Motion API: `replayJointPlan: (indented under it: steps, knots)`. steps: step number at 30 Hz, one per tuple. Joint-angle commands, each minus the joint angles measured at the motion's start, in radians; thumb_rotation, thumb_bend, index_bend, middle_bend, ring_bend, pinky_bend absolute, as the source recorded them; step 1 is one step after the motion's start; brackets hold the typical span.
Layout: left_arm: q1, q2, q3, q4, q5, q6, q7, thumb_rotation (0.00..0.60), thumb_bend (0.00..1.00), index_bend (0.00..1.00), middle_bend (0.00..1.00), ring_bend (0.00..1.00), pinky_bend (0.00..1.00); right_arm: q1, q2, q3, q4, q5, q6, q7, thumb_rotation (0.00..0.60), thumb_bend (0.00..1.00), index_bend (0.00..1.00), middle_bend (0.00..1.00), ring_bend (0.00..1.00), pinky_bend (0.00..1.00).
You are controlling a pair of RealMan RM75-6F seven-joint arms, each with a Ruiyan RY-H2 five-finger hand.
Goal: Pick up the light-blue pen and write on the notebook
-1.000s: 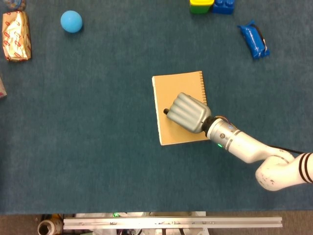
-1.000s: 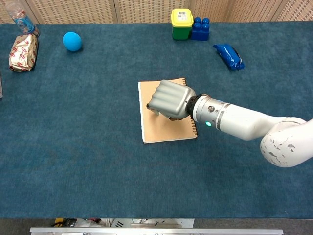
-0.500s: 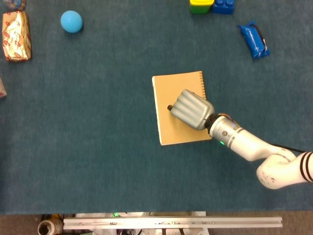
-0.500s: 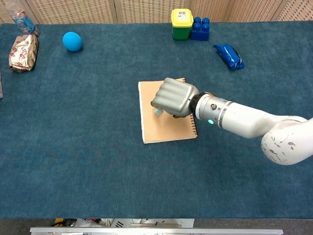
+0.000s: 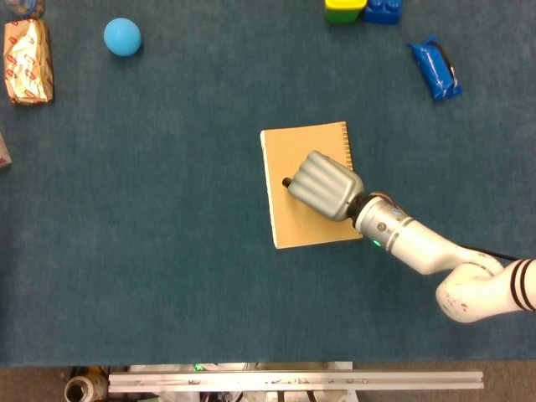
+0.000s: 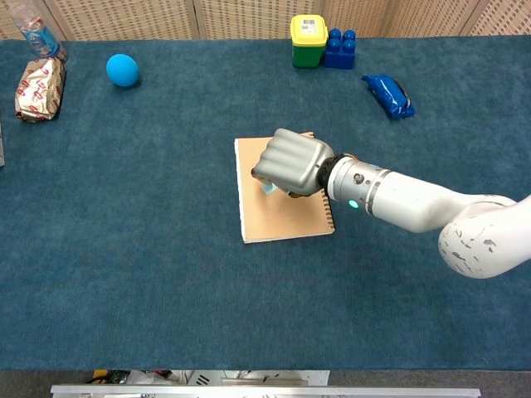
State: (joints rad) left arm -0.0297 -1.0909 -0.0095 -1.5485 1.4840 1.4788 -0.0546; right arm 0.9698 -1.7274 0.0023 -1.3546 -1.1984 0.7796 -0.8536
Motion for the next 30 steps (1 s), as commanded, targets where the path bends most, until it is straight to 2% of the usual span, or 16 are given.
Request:
replayJointPlan:
  steps: [1,22,30]
  knots:
    - [0.002,0.001,0.000,0.001,-0.003,0.001,-0.001,0.600,0.34,0.19,0.27,0.23,0.12,0.002,-0.009,-0.008,0.010,0.005,-0.009,-0.009,0.546,0.80,0.43,1.00,1.00,1.00]
    - [0.003,0.000,0.001,0.003,-0.006,-0.002,-0.002,0.600,0.34,0.19,0.27,0.23,0.12,0.003,-0.012,-0.011,-0.002,-0.013,-0.007,0.004,0.546,0.80,0.43,1.00,1.00,1.00]
    - [0.002,0.001,-0.001,-0.001,0.002,0.003,-0.001,0.600,0.34,0.19,0.27,0.23,0.12,-0.009,0.040,0.010,-0.062,-0.034,0.039,0.032,0.546,0.80,0.43,1.00,1.00,1.00]
